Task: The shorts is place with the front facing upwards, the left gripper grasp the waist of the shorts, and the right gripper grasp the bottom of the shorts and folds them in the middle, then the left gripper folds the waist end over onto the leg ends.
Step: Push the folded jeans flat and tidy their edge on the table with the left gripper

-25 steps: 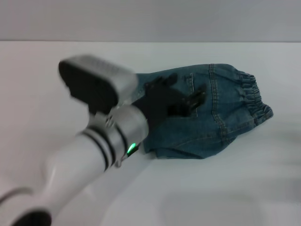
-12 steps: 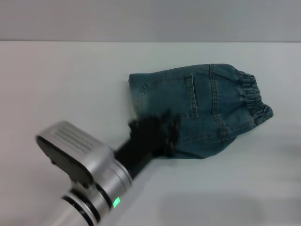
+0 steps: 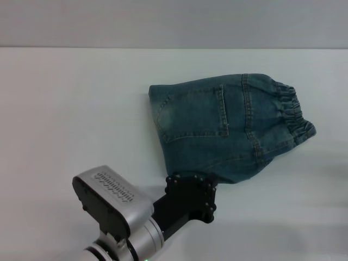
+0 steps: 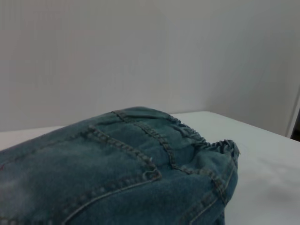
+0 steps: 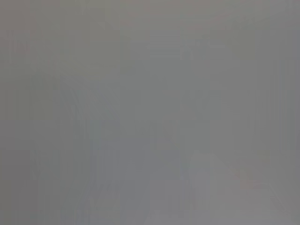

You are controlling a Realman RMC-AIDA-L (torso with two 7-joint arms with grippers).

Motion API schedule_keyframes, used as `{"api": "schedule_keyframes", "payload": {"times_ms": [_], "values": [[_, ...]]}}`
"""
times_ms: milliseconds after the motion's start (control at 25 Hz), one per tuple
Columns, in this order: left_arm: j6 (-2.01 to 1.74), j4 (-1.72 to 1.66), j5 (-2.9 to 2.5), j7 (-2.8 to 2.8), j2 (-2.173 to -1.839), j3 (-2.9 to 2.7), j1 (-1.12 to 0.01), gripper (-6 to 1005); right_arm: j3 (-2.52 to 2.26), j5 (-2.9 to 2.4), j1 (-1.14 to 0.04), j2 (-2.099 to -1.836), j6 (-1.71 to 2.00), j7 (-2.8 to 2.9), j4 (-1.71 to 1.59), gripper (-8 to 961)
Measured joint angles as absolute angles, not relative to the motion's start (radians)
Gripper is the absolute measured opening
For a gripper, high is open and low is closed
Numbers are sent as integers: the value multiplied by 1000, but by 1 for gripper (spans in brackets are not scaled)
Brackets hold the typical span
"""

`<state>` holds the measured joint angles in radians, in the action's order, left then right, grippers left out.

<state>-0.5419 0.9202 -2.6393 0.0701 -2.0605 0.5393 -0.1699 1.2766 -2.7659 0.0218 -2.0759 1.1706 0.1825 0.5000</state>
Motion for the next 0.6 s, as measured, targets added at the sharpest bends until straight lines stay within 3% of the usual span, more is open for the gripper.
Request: {"api": "schedule_keyframes", "payload": {"times_ms": [600], "values": [[-526,793,-2638,265,-2068,559,-292,25,1270,-2764,38,-2076,1176,188,516,-1]]}}
